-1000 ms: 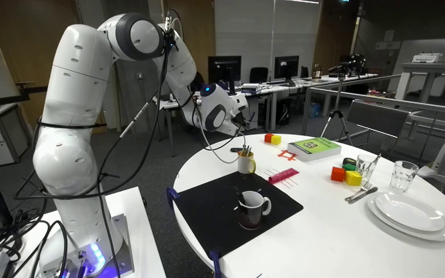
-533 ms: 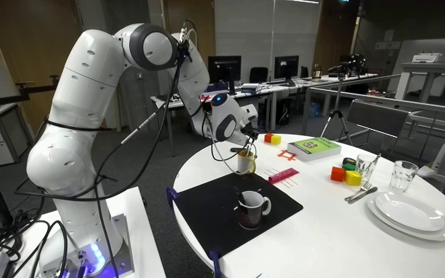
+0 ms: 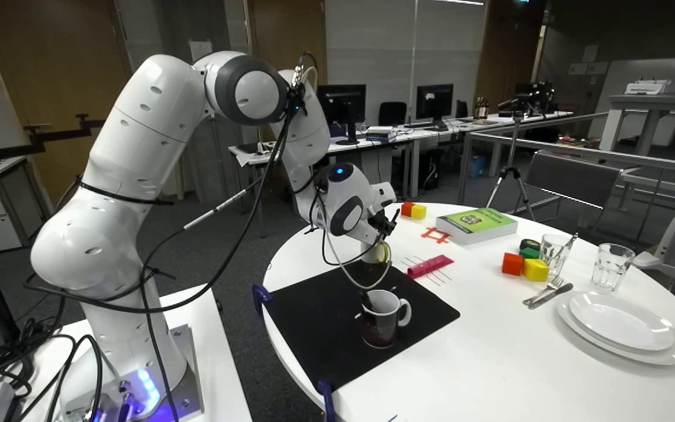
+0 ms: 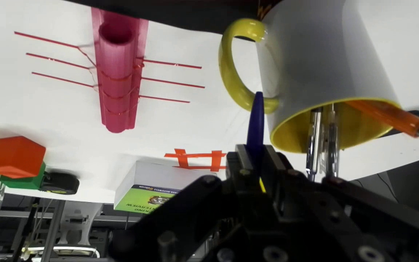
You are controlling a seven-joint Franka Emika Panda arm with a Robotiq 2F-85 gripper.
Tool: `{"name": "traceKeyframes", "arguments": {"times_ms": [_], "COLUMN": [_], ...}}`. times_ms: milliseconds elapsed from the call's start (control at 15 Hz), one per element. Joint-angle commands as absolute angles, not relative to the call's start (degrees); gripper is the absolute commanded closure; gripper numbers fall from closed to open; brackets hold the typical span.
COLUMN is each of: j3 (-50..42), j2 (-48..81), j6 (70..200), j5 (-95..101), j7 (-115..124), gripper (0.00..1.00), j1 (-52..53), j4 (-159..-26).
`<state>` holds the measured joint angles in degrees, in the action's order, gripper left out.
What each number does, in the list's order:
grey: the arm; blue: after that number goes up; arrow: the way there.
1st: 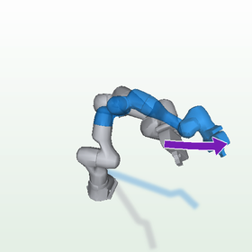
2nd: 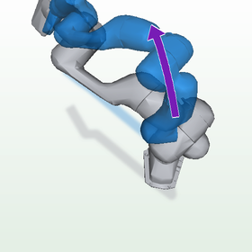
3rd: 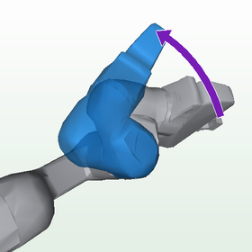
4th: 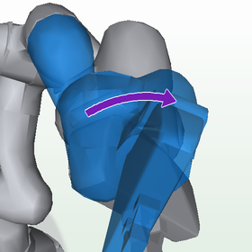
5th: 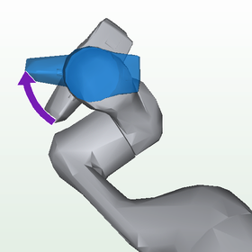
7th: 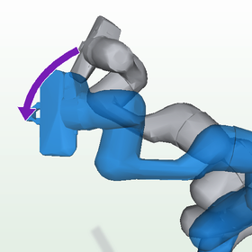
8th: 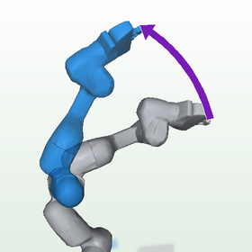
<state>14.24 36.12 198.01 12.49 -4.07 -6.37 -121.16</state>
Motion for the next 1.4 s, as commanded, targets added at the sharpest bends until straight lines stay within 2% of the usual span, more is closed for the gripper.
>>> {"name": "traceKeyframes", "arguments": {"times_ms": [0,1333], "j3": [15.2,17.8], "j2": [37.5,37.2], "j6": [198.0,198.0], "j5": [14.7,14.9], "j7": [-4.2,-3.7], "gripper": [0.97,0.97], "j1": [-7.9,-7.4], "j4": [-119.9,-118.5]}}
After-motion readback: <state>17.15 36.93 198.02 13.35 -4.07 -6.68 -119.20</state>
